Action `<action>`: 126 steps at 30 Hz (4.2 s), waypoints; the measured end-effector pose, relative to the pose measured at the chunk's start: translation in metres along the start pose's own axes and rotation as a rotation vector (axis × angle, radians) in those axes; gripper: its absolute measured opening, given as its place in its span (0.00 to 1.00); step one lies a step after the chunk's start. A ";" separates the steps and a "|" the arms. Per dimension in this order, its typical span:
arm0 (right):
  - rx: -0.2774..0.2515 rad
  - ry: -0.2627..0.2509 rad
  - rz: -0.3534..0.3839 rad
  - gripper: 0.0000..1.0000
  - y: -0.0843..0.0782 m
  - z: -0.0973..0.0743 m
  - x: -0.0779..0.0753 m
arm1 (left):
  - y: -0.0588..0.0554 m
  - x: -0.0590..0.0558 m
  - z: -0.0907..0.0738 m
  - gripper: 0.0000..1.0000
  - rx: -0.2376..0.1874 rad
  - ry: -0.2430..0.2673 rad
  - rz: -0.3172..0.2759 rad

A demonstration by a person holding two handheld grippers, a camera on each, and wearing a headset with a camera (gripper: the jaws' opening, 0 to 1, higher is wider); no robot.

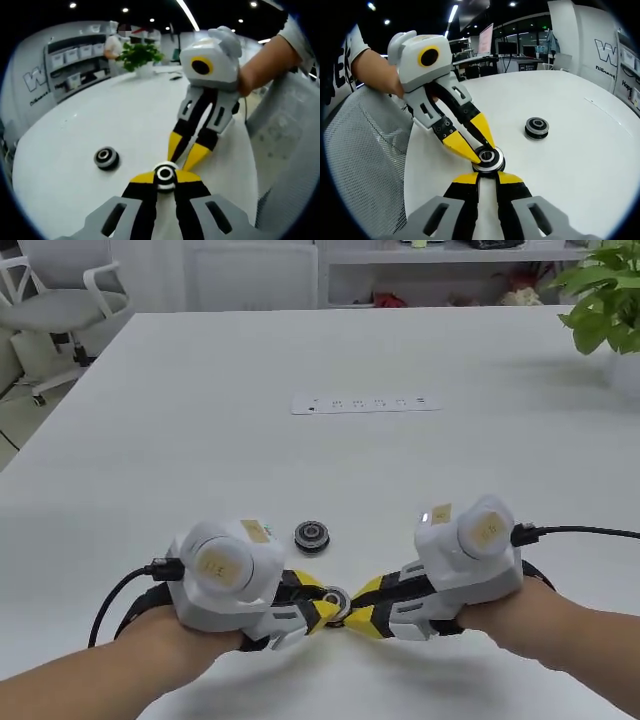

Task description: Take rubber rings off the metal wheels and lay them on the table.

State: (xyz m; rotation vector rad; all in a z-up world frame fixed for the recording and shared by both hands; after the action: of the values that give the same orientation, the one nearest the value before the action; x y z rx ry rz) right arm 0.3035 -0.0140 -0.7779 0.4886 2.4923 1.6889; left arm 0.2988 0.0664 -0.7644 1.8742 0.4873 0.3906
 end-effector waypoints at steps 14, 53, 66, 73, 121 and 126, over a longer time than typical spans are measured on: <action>-0.005 0.002 0.063 0.02 -0.002 -0.001 -0.001 | 0.000 0.000 0.000 0.13 -0.002 -0.001 0.005; -0.102 -0.098 0.502 0.00 0.001 -0.008 -0.011 | 0.000 0.000 -0.002 0.12 0.010 -0.005 0.039; -0.109 -0.092 0.494 0.00 0.004 -0.008 -0.011 | 0.000 0.000 -0.001 0.11 0.019 0.007 0.049; -0.114 -0.089 0.503 0.00 0.005 -0.009 -0.010 | 0.000 -0.001 -0.001 0.11 0.023 0.012 0.052; -0.174 -0.017 0.565 0.00 0.014 -0.004 -0.002 | 0.001 -0.002 0.000 0.12 0.013 0.013 0.059; -0.170 -0.023 0.574 0.00 0.012 -0.004 -0.003 | 0.001 -0.002 0.000 0.13 0.008 0.008 0.062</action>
State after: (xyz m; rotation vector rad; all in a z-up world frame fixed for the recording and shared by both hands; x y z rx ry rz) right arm 0.3080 -0.0144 -0.7658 1.2878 2.2943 2.0280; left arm 0.2978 0.0650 -0.7639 1.8995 0.4374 0.4379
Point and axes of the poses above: the centre of the closed fingertips' face, and the gripper's own axes: z roughly forward along the fingers, x roughly to its left, y roughly out of its top, the point moved 5 cm from there along -z, roughly backward along the fingers, and after that the axes turned 14 degrees about -x, right-handed, at the moved point
